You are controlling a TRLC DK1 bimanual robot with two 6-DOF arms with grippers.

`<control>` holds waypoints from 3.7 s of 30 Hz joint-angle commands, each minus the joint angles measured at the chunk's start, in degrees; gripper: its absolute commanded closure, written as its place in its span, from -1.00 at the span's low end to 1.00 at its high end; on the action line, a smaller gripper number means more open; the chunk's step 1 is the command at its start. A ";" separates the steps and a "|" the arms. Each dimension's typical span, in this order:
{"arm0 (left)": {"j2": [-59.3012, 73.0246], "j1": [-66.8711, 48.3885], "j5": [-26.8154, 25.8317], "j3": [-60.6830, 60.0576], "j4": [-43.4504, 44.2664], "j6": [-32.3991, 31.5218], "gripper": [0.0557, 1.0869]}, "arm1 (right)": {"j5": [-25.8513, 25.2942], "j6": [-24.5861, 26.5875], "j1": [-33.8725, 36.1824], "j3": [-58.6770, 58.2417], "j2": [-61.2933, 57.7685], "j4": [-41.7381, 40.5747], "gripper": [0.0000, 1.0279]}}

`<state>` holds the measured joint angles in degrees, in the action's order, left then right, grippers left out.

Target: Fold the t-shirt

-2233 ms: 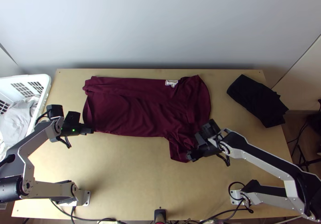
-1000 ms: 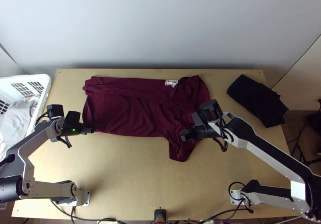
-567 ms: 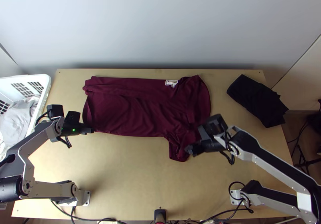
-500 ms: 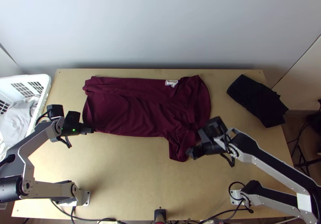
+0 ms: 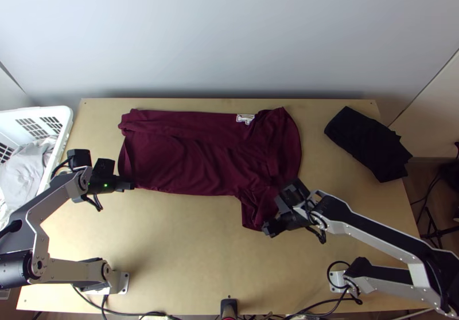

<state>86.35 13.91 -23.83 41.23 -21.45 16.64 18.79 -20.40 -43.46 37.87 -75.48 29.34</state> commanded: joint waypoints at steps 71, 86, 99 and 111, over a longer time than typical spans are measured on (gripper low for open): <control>7.61 5.60 -8.95 35.76 -5.79 -32.90 0.92 | -6.31 4.14 24.74 33.32 -8.10 -0.78 0.95; 22.37 2.70 -4.73 50.96 -4.56 -37.03 0.92 | -6.31 5.20 26.68 54.33 -28.14 -4.21 0.95; 33.45 2.17 -2.97 56.33 -2.89 -36.86 0.92 | -6.31 9.33 26.76 65.14 -43.08 -2.10 0.95; 38.28 2.00 -0.69 58.96 -2.19 -38.00 -0.82 | -6.31 10.74 28.61 57.23 -47.30 -4.73 -0.74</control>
<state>122.39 16.01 -25.85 98.61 -23.81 -20.62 12.43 -10.13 -15.97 99.11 -121.14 26.79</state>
